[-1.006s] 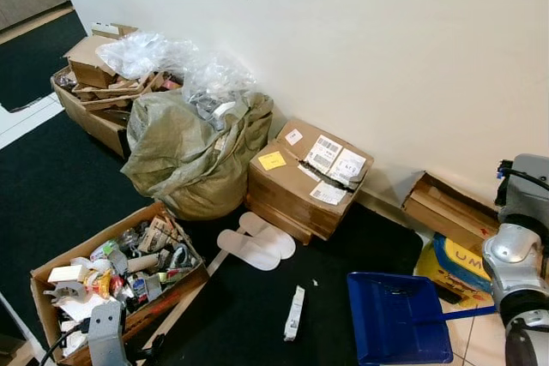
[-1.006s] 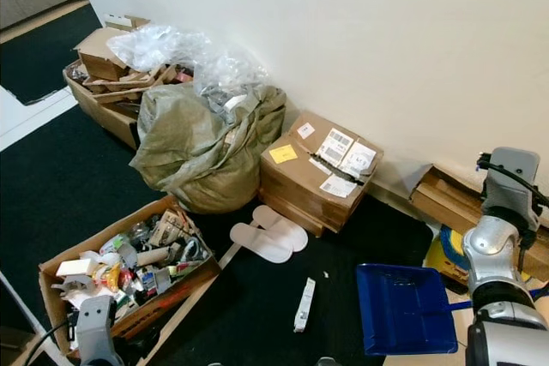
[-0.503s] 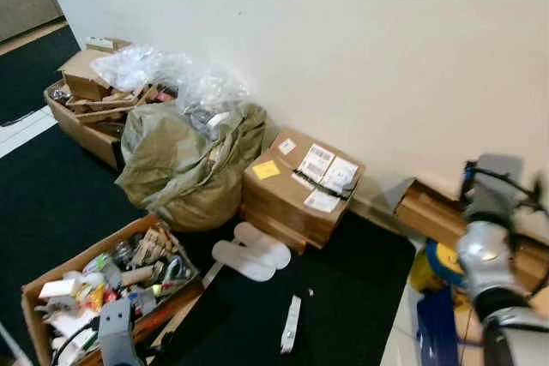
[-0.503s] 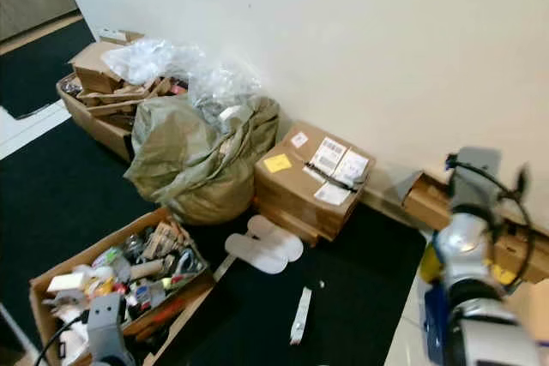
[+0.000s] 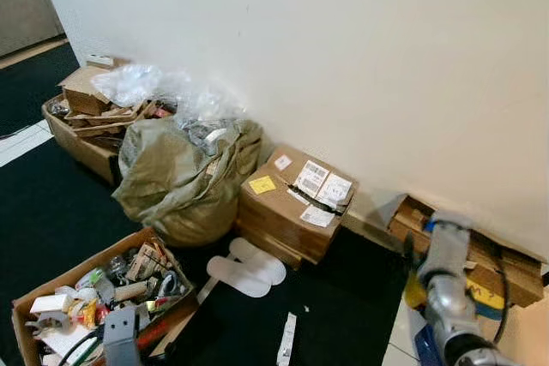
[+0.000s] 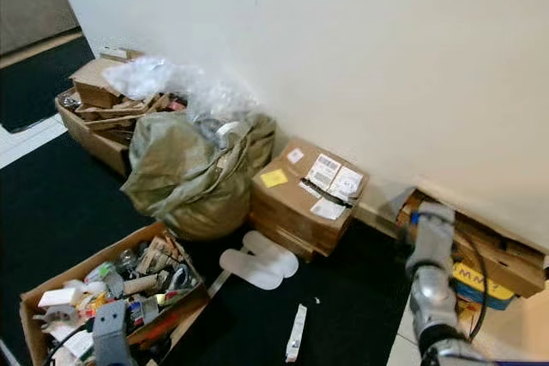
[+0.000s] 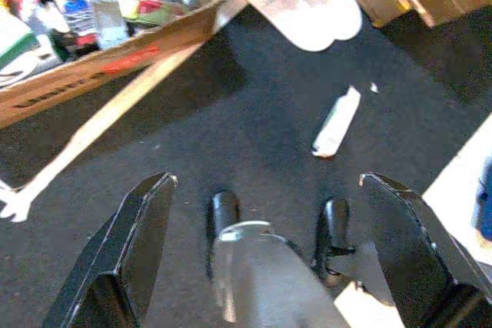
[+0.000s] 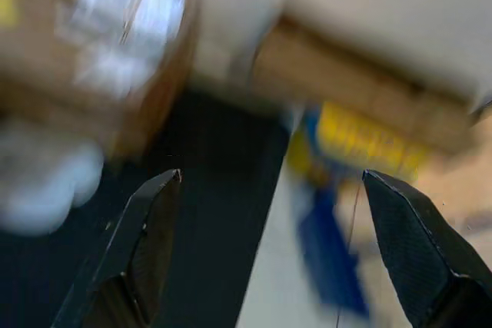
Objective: Sweep floor
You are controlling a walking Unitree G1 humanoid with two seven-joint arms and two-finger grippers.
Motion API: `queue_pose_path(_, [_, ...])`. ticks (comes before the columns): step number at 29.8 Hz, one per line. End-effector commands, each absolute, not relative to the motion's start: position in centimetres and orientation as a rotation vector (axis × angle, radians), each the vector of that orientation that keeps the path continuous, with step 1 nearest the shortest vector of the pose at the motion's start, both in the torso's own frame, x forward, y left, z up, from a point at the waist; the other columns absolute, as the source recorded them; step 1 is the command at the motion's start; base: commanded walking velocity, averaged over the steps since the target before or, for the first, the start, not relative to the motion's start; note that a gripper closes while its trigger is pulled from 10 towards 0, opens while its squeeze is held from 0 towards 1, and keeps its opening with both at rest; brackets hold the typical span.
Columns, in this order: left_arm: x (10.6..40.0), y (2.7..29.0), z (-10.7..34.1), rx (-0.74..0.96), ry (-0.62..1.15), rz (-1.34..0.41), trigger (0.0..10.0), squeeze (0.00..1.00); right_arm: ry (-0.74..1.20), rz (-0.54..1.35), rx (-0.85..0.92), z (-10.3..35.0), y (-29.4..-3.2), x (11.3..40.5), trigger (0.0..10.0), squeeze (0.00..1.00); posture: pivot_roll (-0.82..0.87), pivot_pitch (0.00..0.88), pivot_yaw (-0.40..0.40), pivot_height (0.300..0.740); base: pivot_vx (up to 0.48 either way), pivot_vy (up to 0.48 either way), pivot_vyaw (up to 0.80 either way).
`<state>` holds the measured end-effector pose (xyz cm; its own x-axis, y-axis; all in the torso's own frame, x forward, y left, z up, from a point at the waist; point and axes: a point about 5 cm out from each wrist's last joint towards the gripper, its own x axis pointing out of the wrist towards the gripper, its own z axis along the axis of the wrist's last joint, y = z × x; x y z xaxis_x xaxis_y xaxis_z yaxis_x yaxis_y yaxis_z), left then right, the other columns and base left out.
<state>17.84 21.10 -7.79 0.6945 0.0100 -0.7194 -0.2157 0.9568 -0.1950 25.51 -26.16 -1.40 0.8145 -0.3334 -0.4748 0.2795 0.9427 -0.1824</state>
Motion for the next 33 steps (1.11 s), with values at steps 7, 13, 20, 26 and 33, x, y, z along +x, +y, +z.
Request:
queue_pose_path(7, [17.2, 20.9, -8.3, -0.272, 0.855, 0.155, 10.0, 0.0, 0.897, -0.202, -0.124, -7.1, -24.5, 18.5, 10.0, 0.0, -0.04, 0.0, -0.043, 0.74, 0.0, 0.0, 0.0])
queue_pose_path(13, [17.3, 20.7, -8.4, -0.274, 0.869, 0.18, 10.0, 0.0, 1.012, -0.143, -0.155, -8.3, -24.4, 16.1, 10.0, 0.0, -0.04, 0.0, -0.063, 0.74, 0.0, 0.0, 0.0])
queue_pose_path(20, [17.1, 20.3, -8.6, -0.284, 0.9, 0.186, 10.0, 0.0, 1.066, -0.111, -0.185, -8.7, -24.3, 15.3, 10.0, 0.0, -0.04, 0.0, -0.059, 0.74, 0.0, 0.0, 0.0])
queue_pose_path(26, [16.5, 20.0, -8.9, -0.304, 0.924, 0.194, 10.0, 0.0, 1.09, -0.096, -0.196, -8.8, -24.2, 15.0, 10.0, 0.0, -0.07, 0.0, -0.061, 0.74, 0.0, 0.0, 0.0])
queue_pose_path(33, [16.5, 19.8, -9.0, -0.32, 0.927, 0.203, 10.0, 0.0, 1.121, -0.07, -0.227, -9.1, -24.4, 14.3, 10.0, 0.0, -0.08, 0.0, -0.066, 0.74, 0.0, 0.0, 0.0])
